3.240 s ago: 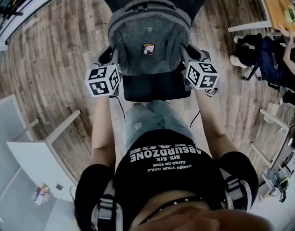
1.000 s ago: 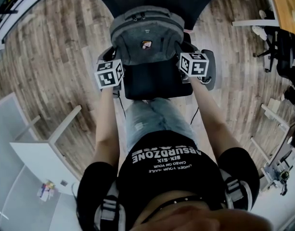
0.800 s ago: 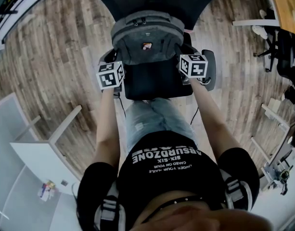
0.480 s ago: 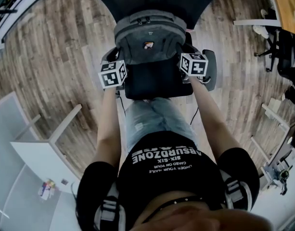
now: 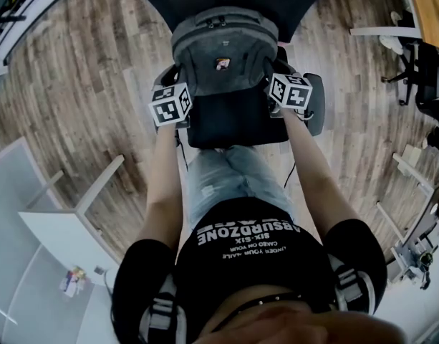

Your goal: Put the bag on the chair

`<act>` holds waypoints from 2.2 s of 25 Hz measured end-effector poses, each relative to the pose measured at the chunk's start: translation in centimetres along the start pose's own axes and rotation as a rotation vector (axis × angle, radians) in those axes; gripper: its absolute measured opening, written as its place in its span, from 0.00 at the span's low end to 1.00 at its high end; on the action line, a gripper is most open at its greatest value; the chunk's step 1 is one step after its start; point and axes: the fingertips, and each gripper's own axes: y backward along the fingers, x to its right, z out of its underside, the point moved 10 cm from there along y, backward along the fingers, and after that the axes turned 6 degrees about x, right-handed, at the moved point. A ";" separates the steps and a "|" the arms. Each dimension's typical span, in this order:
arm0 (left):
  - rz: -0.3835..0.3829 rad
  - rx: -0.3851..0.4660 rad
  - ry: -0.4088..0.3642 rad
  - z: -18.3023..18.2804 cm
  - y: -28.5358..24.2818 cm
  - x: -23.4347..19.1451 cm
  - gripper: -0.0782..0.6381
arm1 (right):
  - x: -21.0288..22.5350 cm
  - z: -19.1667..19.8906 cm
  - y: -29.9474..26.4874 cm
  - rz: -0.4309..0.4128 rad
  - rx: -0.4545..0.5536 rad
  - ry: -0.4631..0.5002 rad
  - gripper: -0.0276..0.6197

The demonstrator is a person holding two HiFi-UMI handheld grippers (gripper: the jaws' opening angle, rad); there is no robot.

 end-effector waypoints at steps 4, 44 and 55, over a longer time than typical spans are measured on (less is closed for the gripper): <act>0.004 0.012 0.006 -0.2 -0.8 -0.2 0.19 | 0.4 0.1 -0.7 -0.002 0.028 -0.026 0.16; -0.036 0.127 0.004 -2.5 -0.2 -0.4 0.39 | 1.4 -1.5 0.6 -0.058 0.095 0.049 0.31; 0.037 0.256 -0.101 -5.0 8.0 2.9 0.24 | -1.0 -2.9 9.6 -0.144 0.258 0.039 0.07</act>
